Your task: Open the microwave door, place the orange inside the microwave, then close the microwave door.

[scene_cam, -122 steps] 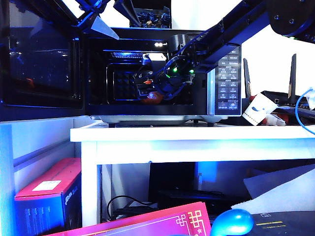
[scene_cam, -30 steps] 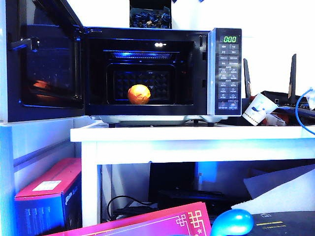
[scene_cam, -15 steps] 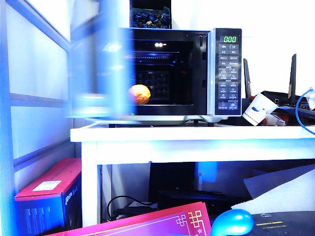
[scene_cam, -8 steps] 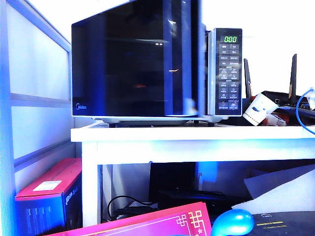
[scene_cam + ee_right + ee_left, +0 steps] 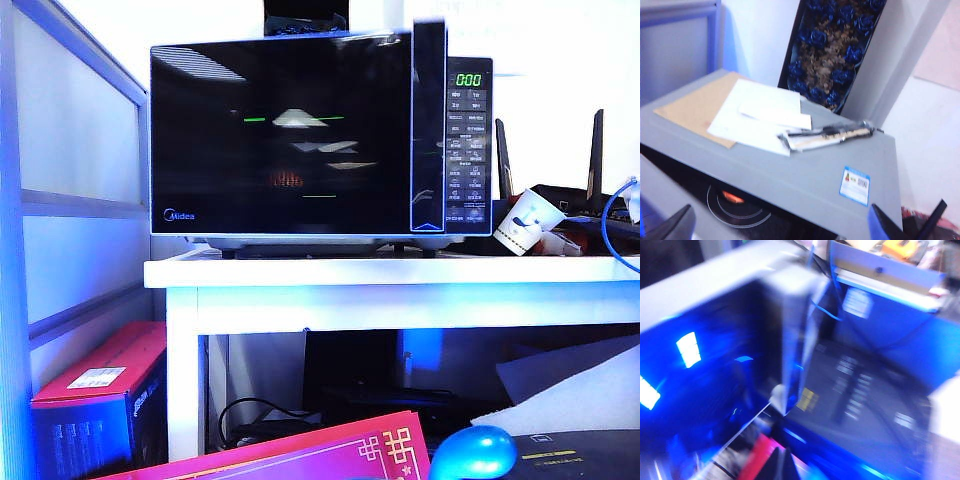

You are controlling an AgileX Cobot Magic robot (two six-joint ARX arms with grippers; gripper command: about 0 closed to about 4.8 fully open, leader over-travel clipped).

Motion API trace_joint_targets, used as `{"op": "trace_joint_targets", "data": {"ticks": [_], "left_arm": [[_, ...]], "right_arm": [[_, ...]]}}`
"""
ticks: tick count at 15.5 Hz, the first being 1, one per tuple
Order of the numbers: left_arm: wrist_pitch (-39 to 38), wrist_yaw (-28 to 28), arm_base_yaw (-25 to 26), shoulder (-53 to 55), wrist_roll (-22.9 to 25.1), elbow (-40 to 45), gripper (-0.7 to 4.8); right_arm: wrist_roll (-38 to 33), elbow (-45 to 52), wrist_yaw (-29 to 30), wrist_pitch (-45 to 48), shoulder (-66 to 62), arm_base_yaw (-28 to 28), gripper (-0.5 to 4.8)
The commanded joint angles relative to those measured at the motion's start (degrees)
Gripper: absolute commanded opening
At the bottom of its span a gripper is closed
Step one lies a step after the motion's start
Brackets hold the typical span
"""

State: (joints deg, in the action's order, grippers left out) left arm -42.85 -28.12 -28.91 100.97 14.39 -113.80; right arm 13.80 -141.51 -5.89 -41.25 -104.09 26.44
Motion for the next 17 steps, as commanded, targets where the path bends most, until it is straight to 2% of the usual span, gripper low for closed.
{"op": "trace_joint_targets", "data": {"ticks": [1, 2, 6, 10, 12, 17], "left_arm": [[7.6, 12.2, -3.9, 3.1, 0.5, -0.2, -0.06], [12.0, 16.9, -5.2, 5.0, 0.4, -0.2, -0.06], [21.6, 29.0, -7.2, 9.3, 0.2, -0.2, -0.06], [26.1, 29.8, -7.4, 12.3, 0.2, -0.2, -0.06], [29.4, 27.9, -7.4, 13.4, 0.2, -0.2, -0.06], [39.0, 28.6, -7.4, 16.6, 0.2, -0.2, -0.06]], "right_arm": [[-0.3, -1.1, 0.0, 1.8, 0.6, 0.0, 4.79], [-0.3, -1.7, 0.0, 2.8, 0.8, 0.0, 4.79], [-0.3, -1.7, 0.0, 4.3, 1.5, 0.0, 4.79], [-0.3, -1.7, 0.0, 5.8, 1.5, 0.0, 4.79], [-0.3, -1.7, 0.0, 6.7, 1.5, 0.0, 4.79], [-0.3, -1.8, 0.0, 7.7, 1.6, 0.0, 4.79]]}}
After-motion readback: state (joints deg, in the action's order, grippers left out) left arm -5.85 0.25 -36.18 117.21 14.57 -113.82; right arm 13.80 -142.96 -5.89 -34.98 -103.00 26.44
